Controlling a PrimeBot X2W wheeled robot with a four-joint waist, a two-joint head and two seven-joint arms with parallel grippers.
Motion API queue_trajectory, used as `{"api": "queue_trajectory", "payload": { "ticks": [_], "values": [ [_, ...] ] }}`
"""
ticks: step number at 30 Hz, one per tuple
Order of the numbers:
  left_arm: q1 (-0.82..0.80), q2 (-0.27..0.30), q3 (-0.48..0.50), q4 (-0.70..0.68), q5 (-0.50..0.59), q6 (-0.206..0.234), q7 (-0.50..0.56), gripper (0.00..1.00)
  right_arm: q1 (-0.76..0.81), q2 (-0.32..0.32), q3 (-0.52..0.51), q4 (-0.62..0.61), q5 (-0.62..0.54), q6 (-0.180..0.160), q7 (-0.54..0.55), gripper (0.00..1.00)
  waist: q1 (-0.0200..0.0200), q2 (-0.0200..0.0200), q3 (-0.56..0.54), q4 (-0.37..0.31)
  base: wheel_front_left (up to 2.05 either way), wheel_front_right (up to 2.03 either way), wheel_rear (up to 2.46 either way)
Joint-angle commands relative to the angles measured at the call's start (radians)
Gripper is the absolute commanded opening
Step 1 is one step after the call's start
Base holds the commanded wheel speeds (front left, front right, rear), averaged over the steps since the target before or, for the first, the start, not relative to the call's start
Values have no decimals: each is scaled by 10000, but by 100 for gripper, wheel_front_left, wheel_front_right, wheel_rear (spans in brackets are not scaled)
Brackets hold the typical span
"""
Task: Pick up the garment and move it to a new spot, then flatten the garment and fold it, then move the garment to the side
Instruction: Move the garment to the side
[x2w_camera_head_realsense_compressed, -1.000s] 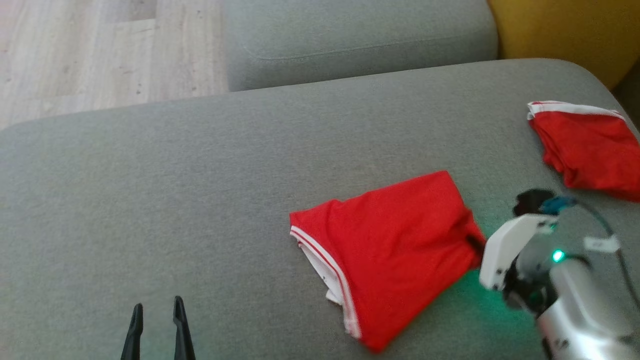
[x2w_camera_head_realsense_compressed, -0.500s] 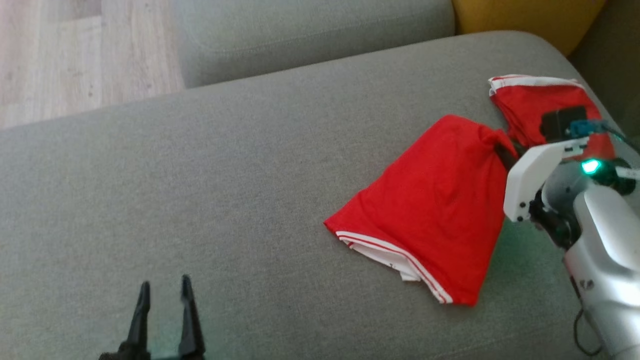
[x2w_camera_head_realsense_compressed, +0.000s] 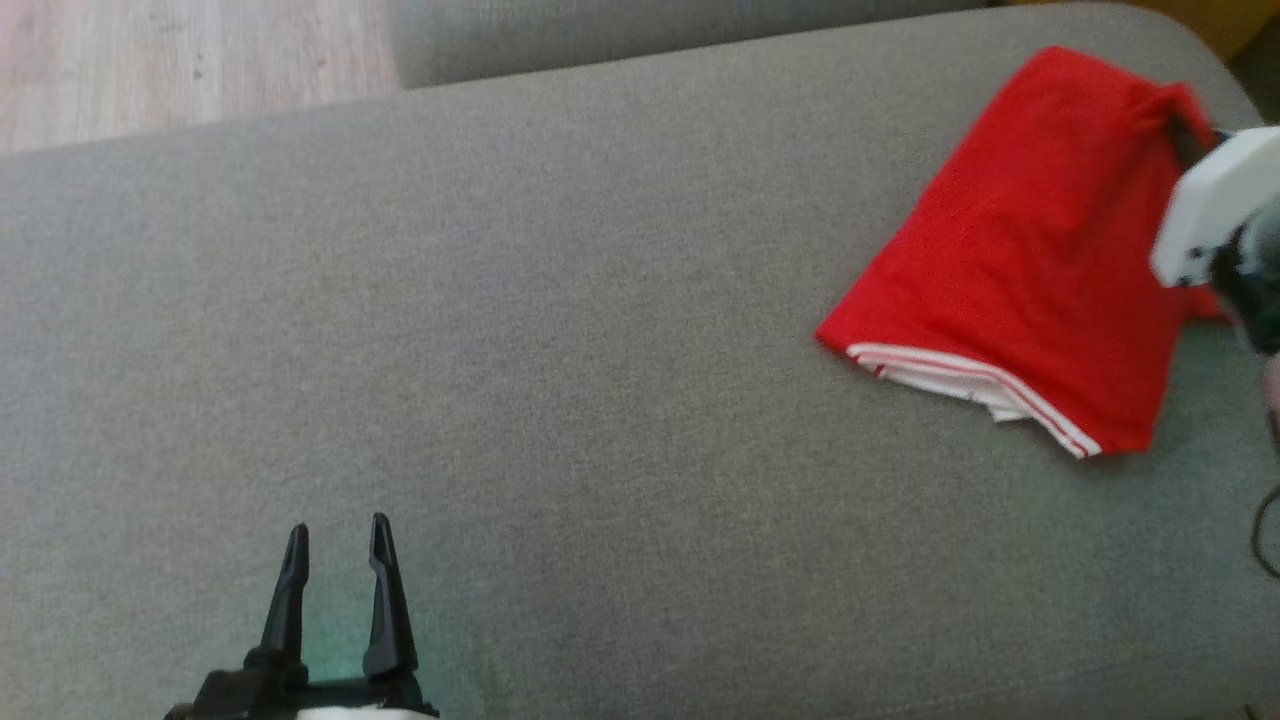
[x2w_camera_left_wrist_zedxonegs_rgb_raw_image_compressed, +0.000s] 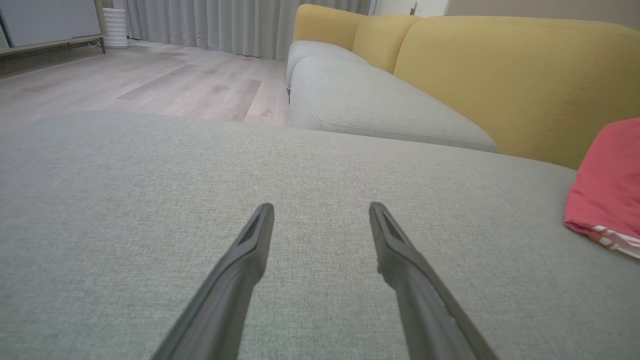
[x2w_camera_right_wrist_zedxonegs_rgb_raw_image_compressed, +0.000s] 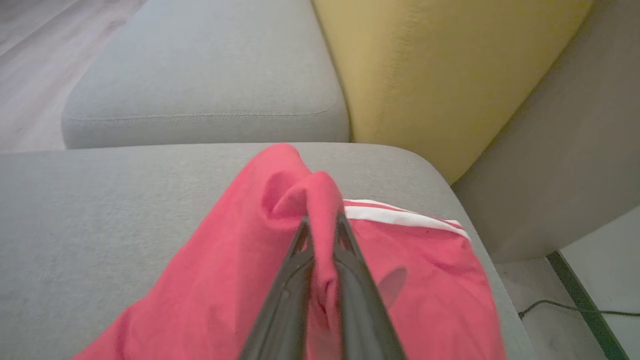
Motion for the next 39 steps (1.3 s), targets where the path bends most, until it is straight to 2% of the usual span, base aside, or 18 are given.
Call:
{"api": "queue_trajectory", "payload": {
  "ticks": [1,13,14,15,16,23,29,33,34,35,36,39],
  "values": [
    [-445,-43,267,-276,87,-35,-80,100,-408,-226,-219,-122,-142,67,-235,0,-1,0,144,11,0,0,0],
    [-763,-43,417,-302,493,-237,-80,100,-952,-615,-3265,1626,-2294,67,-1780,0,-1,0,521,-449,0,0,0],
    [-790,-43,415,-290,516,-258,-80,100,-958,-595,-3508,1744,-2546,67,-1905,2,-1,0,540,-468,0,0,0],
    [-813,-43,416,-281,529,-270,-80,100,-964,-572,-3720,1829,-2830,67,-2058,85,-1,0,557,-482,0,0,0],
    [-828,-43,418,-269,538,-279,-80,100,-969,-516,-3926,1939,-3092,67,-2132,100,-1,0,563,-494,0,0,0],
    [-684,-43,444,-161,548,-266,-80,100,-946,20,-4006,1714,-4564,67,-3226,100,-1,0,281,-434,0,0,0],
    [-193,-43,559,-265,384,-146,-80,100,14,746,-3287,642,-4467,67,-4420,100,-1,0,-618,-145,0,0,0],
    [286,-43,621,-431,270,-95,-80,100,1586,1183,-2692,-911,-3839,67,-5089,100,-1,0,-1305,160,0,0,0],
    [286,-43,621,-431,270,-95,-80,100,1586,1183,-2692,-911,-3839,67,-5089,100,-1,0,-1305,160,0,0,0],
    [405,-43,629,-467,206,-91,-80,100,2136,1303,-2588,-1416,-3656,67,-5176,100,-1,0,-1475,265,0,0,0],
    [638,-43,702,-544,85,-46,-80,100,3296,1534,-2421,-2528,-3387,67,-5253,100,-1,0,-1635,410,0,0,0],
    [892,-43,746,-585,-9,-134,-80,100,5028,1934,-2385,-4163,-3130,67,-5319,100,-1,0,-1811,633,0,0,0]
  ]
}}
